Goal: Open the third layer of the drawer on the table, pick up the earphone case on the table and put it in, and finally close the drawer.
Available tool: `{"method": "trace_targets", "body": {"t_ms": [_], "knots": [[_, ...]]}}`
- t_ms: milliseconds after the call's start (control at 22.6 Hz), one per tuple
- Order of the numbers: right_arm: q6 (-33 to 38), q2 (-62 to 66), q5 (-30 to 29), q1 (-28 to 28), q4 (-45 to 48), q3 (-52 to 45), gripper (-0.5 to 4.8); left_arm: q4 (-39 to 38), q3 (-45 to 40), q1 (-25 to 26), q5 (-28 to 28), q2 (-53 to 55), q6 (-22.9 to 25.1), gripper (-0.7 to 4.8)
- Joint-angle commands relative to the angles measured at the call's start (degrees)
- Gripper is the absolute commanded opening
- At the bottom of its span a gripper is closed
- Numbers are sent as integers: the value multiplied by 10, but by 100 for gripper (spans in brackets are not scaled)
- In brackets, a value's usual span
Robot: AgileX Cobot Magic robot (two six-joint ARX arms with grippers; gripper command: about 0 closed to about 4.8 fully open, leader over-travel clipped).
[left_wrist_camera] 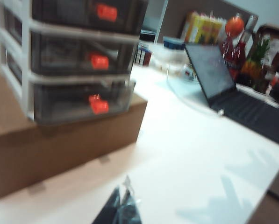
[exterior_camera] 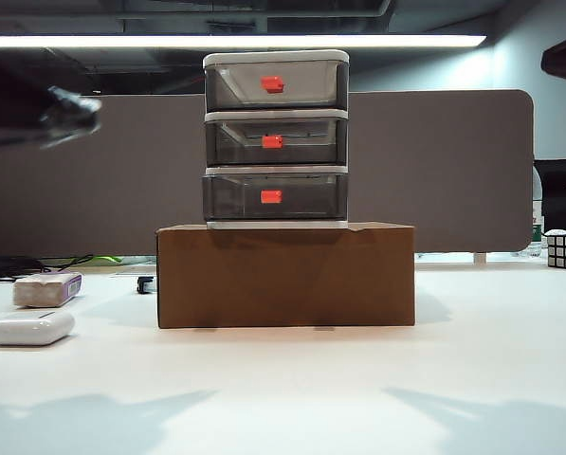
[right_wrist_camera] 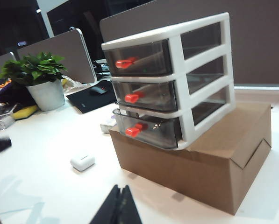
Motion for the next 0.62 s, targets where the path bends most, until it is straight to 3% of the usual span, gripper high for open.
{"method": "trace_targets", "body": {"t_ms": [44,177,355,621], "knots": [[-5,12,13,17,-43,16,-5,128,3,-7,-71,76,-7,-5],[-40,66,26,19,-57,50,-5,163,23,-5,-85,181,-1,23],[-91,225,42,19,-35,122,-5,298,101,-5,-104,424,0,183],[-97,402,5,19,53,185,-5,385,173,-15,-116,603,-2,185]]}}
